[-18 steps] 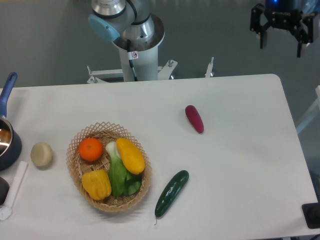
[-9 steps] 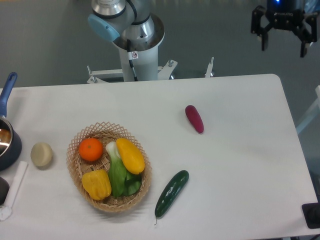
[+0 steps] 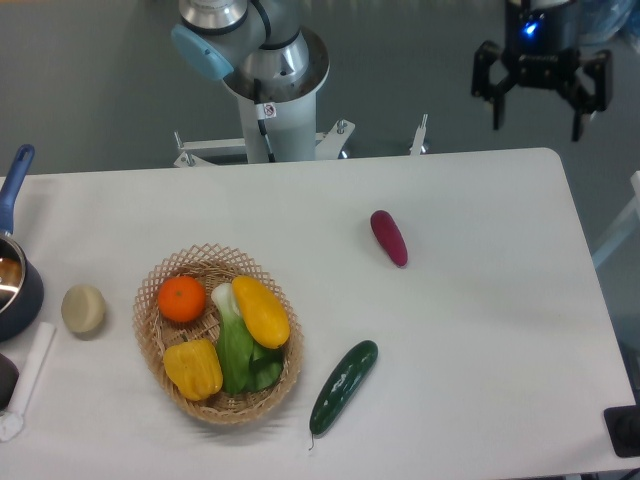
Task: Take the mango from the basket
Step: 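Move the open gripper over the basket toward the yellow mango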
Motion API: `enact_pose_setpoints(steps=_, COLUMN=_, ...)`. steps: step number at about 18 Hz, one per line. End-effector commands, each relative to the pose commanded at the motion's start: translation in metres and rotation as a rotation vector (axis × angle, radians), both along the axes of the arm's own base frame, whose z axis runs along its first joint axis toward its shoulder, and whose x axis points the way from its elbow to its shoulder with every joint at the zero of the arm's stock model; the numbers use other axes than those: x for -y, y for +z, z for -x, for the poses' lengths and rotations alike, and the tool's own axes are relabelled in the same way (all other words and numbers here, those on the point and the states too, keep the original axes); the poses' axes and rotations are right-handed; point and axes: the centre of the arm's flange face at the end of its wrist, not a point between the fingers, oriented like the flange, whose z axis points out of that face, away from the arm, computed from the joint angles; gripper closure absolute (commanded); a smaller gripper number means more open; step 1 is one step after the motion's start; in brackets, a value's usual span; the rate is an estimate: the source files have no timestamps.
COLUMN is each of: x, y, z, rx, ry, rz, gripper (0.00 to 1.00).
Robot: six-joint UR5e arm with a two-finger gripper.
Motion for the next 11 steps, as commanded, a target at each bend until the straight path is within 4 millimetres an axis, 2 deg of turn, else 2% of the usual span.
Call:
enact_pose_setpoints(steps=2, x=-0.015, y=-0.019, z=-0.021, rx=0.059, ry=0.05, rz=-0.014, gripper=0.0)
enact_pose_setpoints(steps=5, x=-0.04, y=-0.031, z=-0.047, rx=0.132, ry=0.122, rz=-0.053, gripper=0.0)
enact_pose_setpoints(steps=10, x=-0.075, y=-0.041, z=-0.073, rx=0.239, ry=0.279, rz=-0.135, gripper=0.0)
enact_pose_setpoints(steps=11, x=-0.085, y=-0.048, z=-0.08, rx=0.261, ry=0.308, rz=-0.133, gripper=0.0)
